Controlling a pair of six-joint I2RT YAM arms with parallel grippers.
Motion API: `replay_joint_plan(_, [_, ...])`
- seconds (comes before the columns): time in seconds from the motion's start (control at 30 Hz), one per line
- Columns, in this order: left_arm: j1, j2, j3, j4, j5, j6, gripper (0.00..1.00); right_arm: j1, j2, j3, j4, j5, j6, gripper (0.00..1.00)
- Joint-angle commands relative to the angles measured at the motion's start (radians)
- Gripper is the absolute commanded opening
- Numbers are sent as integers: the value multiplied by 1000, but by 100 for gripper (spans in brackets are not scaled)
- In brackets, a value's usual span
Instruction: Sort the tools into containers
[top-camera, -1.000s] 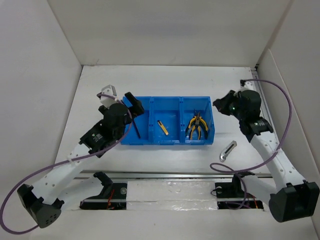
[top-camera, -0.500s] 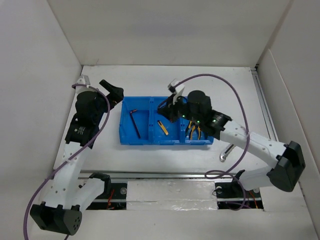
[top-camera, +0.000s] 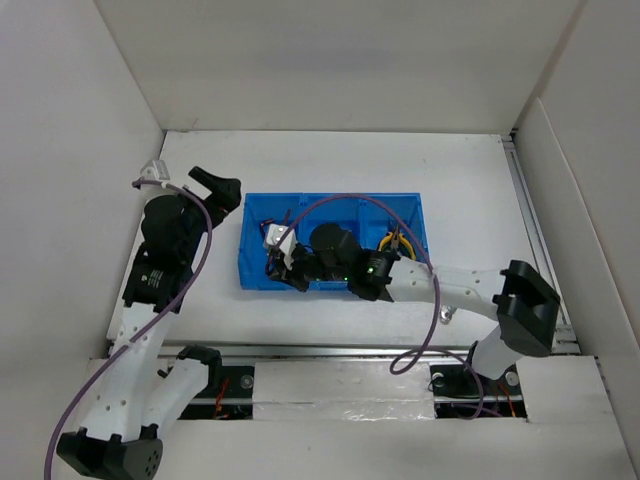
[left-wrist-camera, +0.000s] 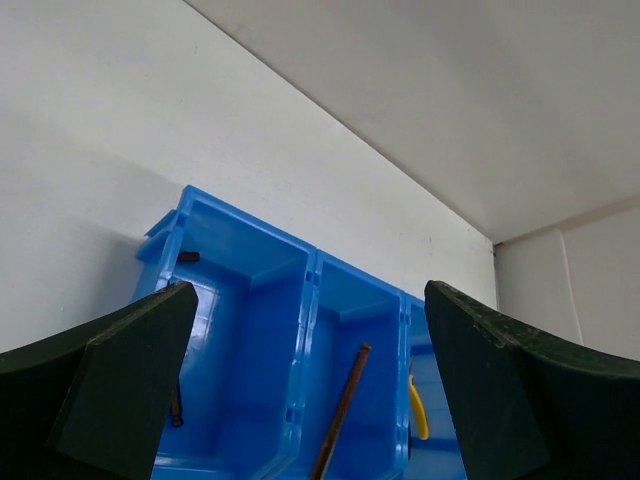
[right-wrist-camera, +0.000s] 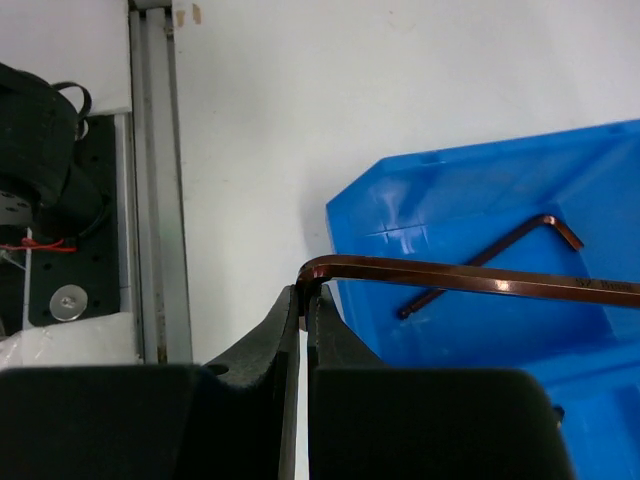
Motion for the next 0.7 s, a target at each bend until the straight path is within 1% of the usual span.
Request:
replay_joint_plan(0.0, [3,-87,-45,54,-52,-40,97,11,61,80,83,3,-97,0])
replay_joint_plan(0.07, [3,-130,-72,63,-75,-51,97,20,124,149,28,-15,-128,0])
replay_joint_plan(0.3, [3,-204,-126,60,-141,-98,97,20,253,238,19,-1,-182,0])
replay_joint_plan(0.37, [3,-229,-137,59,-165,-112,97,5,279,253,19,-30,-177,0])
replay_joint_plan(0.4, [3,-233,-141,59,-176,-118,98,-17,305,267,25,-71,-168,0])
replay_joint_plan(0.57, [3,-232,-128,45,-181,-121,99,-91,380,308,25,-194,-128,0])
replay_joint_plan(0.67, [3,-236,-141,57,-181,-123,99,-91,410,316,25,-189,-125,0])
